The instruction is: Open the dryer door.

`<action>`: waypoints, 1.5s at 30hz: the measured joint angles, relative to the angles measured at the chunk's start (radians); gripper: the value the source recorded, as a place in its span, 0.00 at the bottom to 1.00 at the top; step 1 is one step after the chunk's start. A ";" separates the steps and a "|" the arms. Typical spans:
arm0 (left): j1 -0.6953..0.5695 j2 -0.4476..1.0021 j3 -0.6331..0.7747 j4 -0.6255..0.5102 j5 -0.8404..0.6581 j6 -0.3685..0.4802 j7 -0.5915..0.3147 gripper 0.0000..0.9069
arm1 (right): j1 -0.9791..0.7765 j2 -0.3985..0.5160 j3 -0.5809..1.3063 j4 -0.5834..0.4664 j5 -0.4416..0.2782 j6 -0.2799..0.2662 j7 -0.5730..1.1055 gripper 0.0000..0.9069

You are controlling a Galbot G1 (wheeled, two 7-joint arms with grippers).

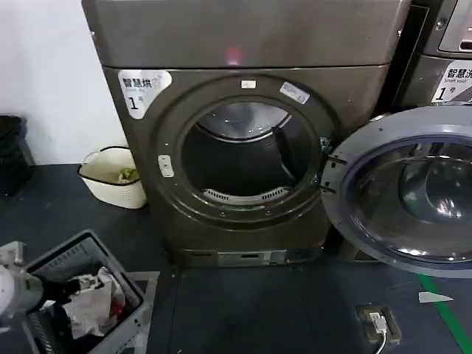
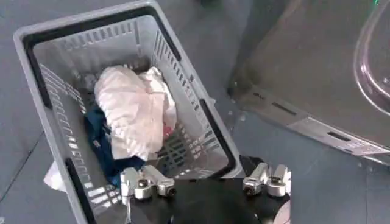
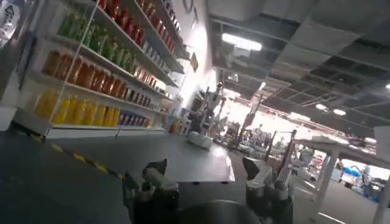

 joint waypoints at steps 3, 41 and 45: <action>0.000 0.002 -0.004 0.005 -0.002 0.000 0.000 1.00 | 0.001 0.000 0.003 -0.004 0.004 0.002 0.001 1.00; 0.004 0.009 0.002 0.081 -0.006 0.000 -0.007 1.00 | 0.002 0.001 0.003 -0.024 0.010 0.025 -0.004 1.00; 0.004 0.010 0.004 0.088 -0.005 0.000 -0.006 1.00 | 0.002 0.001 0.001 -0.024 0.010 0.028 -0.005 1.00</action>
